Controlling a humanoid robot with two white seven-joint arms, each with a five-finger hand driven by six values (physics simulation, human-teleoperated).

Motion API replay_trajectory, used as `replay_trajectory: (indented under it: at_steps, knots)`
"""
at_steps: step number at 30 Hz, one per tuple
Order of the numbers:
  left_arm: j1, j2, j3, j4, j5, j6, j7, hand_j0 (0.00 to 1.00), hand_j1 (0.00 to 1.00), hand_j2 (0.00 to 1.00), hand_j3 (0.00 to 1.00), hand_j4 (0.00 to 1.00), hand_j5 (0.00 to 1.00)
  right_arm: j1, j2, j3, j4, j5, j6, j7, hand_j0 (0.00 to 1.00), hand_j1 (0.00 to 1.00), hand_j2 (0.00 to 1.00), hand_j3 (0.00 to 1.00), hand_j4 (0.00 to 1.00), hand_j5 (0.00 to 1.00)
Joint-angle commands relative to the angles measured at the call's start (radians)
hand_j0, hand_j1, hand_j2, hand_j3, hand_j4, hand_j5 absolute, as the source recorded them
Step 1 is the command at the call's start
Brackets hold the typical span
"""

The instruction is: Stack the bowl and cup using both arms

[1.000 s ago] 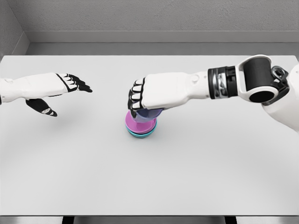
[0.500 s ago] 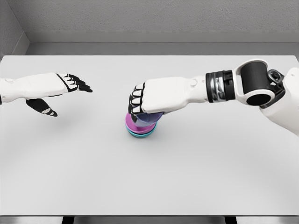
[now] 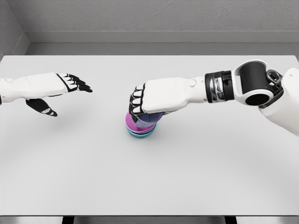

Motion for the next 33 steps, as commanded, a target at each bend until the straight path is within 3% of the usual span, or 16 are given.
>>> replay_trajectory:
  at_steps: [1, 25, 26, 27, 28, 29, 33]
  knots:
    - [0.000, 0.002, 0.000, 0.000, 0.006, 0.003, 0.000, 1.00, 1.00, 1.00, 1.00, 1.00, 1.00, 0.000, 0.004, 0.009, 0.008, -0.005, 0.003, -0.001, 0.55, 0.55, 0.55, 0.55, 0.55, 0.55]
    - [0.000, 0.002, 0.000, 0.000, 0.006, 0.003, 0.000, 1.00, 1.00, 1.00, 1.00, 1.00, 1.00, -0.002, 0.013, 0.014, 0.021, 0.002, 0.003, -0.001, 0.55, 0.55, 0.55, 0.55, 0.55, 0.55]
    - [0.000, 0.002, 0.000, 0.000, 0.006, 0.003, 0.000, 1.00, 1.00, 1.00, 1.00, 1.00, 1.00, -0.005, 0.013, 0.009, 0.028, 0.002, 0.003, -0.001, 0.65, 0.65, 0.65, 0.65, 0.65, 0.65]
    - [0.000, 0.002, 0.000, 0.000, 0.006, 0.003, 0.000, 1.00, 1.00, 1.00, 1.00, 1.00, 1.00, -0.005, 0.019, 0.006, 0.032, 0.005, 0.003, -0.001, 0.84, 0.84, 0.84, 0.84, 0.84, 0.84]
    - [0.000, 0.002, 0.000, 0.000, 0.006, 0.003, 0.000, 1.00, 1.00, 1.00, 1.00, 1.00, 1.00, -0.005, 0.019, 0.004, 0.035, 0.008, 0.003, -0.001, 0.96, 0.96, 0.96, 0.96, 0.96, 0.96]
    - [0.000, 0.002, 0.000, 0.000, 0.006, 0.003, 0.000, 1.00, 1.00, 1.00, 1.00, 1.00, 1.00, -0.005, 0.019, 0.003, 0.035, 0.008, 0.003, -0.001, 1.00, 1.00, 1.00, 1.00, 1.00, 1.00]
    - [0.000, 0.002, 0.000, 0.000, 0.006, 0.003, 0.000, 1.00, 1.00, 1.00, 1.00, 1.00, 1.00, -0.006, 0.019, 0.003, 0.035, 0.006, 0.003, -0.001, 1.00, 1.00, 1.00, 1.00, 1.00, 1.00]
